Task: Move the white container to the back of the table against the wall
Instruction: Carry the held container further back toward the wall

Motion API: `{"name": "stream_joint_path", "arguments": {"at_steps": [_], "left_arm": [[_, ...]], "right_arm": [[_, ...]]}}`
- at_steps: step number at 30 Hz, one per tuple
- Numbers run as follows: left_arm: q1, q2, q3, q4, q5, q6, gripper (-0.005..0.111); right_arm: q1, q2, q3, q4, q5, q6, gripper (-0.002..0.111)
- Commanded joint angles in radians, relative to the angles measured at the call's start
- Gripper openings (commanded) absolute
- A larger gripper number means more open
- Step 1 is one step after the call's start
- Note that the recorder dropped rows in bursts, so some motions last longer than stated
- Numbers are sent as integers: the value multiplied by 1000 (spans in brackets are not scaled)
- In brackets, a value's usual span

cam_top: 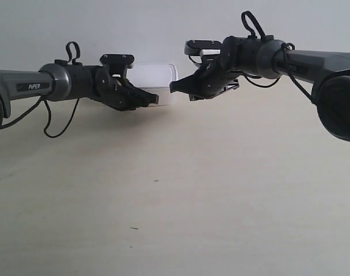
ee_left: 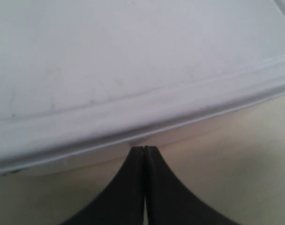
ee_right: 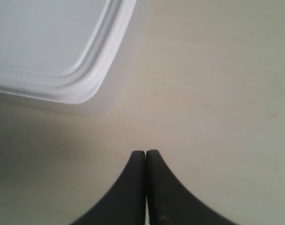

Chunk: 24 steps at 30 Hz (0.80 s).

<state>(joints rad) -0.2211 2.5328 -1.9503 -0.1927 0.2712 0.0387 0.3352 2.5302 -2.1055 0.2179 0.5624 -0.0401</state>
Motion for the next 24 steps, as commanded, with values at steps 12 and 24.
{"name": "stream_joint_path", "arguments": {"at_steps": [12, 24], "left_arm": [[42, 3, -59, -15, -45, 29, 0], [46, 47, -131, -51, -43, 29, 0]], "right_arm": [[-17, -3, -5, -17, 18, -9, 0], [-17, -3, -5, -15, 10, -9, 0]]}}
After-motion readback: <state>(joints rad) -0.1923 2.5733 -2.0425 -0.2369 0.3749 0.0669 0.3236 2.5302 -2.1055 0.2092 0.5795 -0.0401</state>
